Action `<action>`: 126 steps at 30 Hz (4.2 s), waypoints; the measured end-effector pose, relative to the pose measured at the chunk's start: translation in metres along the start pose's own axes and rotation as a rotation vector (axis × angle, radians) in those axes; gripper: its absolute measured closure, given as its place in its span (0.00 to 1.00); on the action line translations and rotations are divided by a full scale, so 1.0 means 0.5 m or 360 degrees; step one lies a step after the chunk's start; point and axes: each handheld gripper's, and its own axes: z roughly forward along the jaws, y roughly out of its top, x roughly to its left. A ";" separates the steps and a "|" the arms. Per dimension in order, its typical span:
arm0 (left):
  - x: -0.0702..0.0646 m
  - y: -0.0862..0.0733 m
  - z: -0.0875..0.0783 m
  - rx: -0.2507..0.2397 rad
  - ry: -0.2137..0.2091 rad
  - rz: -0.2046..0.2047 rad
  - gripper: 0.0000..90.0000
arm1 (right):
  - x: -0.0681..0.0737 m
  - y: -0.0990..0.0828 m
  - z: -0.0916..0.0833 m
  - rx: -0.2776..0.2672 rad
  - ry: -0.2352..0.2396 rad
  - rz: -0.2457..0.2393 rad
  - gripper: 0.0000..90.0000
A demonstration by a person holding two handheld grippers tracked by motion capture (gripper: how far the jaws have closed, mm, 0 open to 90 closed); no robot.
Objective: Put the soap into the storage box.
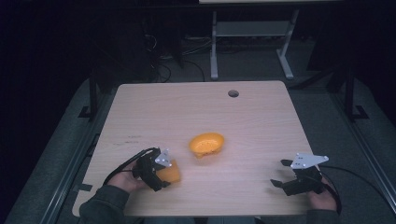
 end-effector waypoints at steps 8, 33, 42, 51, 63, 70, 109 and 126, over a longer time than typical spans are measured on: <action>0.011 0.018 -0.022 -0.0015 0.0013 0.0033 0.23 | -0.001 -0.001 -0.002 -0.0016 0.0002 0.0003 0.15; 0.057 0.105 -0.059 -0.0016 0.0030 0.0152 0.23 | -0.001 0.003 -0.005 -0.0059 0.0009 0.0007 0.15; 0.064 0.124 -0.076 -0.0032 0.0044 0.0174 0.23 | -0.001 0.003 -0.008 -0.0062 0.0010 0.0000 0.15; 0.076 0.153 -0.084 -0.0055 0.0044 0.0204 0.23 | 0.000 0.004 -0.009 -0.0059 0.0003 -0.0001 0.15; 0.091 0.203 -0.080 -0.0080 0.0033 0.0251 0.23 | 0.001 0.005 -0.009 -0.0065 0.0005 0.0000 0.15; 0.099 0.233 -0.072 -0.0074 0.0011 0.0279 0.23 | 0.001 0.004 -0.010 -0.0075 0.0004 0.0004 0.15; 0.125 0.352 0.015 -0.0012 -0.0115 0.0355 0.23 | 0.001 0.005 -0.013 -0.0119 0.0028 0.0014 0.15; 0.138 0.356 0.053 0.0067 -0.0161 0.0317 0.23 | 0.001 0.005 -0.014 -0.0123 0.0027 0.0001 0.15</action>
